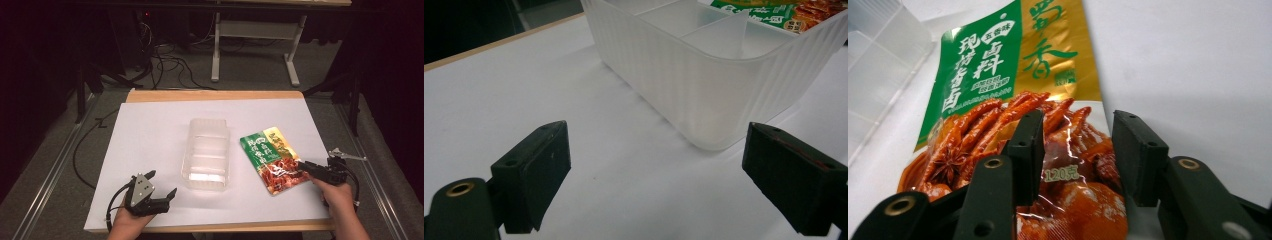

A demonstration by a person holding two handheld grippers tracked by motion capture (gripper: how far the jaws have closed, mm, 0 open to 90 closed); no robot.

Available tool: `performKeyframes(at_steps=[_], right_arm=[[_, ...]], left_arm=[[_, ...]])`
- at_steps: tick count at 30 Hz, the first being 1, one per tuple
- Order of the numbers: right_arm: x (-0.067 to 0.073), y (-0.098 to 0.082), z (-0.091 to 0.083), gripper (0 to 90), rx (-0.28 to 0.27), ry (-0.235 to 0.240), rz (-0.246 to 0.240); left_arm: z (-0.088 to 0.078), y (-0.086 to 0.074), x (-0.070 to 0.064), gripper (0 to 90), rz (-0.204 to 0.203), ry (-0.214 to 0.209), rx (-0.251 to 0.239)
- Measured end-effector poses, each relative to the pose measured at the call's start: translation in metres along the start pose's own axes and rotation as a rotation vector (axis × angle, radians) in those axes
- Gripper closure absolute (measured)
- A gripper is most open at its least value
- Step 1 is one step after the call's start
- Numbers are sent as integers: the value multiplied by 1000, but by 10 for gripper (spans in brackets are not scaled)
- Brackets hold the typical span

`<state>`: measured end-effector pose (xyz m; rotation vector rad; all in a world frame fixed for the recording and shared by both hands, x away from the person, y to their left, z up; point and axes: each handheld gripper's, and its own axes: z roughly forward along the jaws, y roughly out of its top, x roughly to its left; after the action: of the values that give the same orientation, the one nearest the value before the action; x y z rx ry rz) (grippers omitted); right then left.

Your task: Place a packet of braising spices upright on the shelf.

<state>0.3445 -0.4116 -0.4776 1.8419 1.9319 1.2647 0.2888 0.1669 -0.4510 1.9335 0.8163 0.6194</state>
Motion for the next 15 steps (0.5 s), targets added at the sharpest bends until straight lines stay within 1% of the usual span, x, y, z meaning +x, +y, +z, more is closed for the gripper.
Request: performKeyframes(at_steps=[1, 2, 3, 4, 5, 6, 8, 11, 13, 14, 15], right_arm=[[1, 1, 0, 606, -3, -10, -18], [2, 1, 0, 634, -8, -11, -20], [2, 2, -2, 668, -18, -4, -17], [2, 3, -3, 714, -27, 14, -16], [3, 4, -4, 762, -26, 25, -24], [4, 5, -3, 778, -20, 19, -43], [5, 5, -2, 796, -2, 6, -57], [6, 3, 2, 815, 32, -11, -62], [6, 3, 2, 879, 33, -19, -74], [6, 3, 1, 900, 32, -22, -77], [7, 3, 0, 900, 35, -21, -82]], left_arm=[[-1, 0, 0, 123, -3, 3, 0], [-2, -1, 0, 124, -3, 5, 0], [-3, -1, 1, 124, -3, 7, 0], [-4, -1, 1, 124, -2, 9, -1], [-4, -2, 1, 124, -3, 11, -1], [-5, -2, 0, 124, -4, 12, -1], [-6, -2, 0, 124, -7, 15, -1], [-8, -2, -1, 124, -11, 19, -9], [-9, -1, -2, 124, -2, 19, -11], [-9, -1, -3, 124, 0, 19, -12], [-9, -1, -3, 124, 2, 20, -12]])
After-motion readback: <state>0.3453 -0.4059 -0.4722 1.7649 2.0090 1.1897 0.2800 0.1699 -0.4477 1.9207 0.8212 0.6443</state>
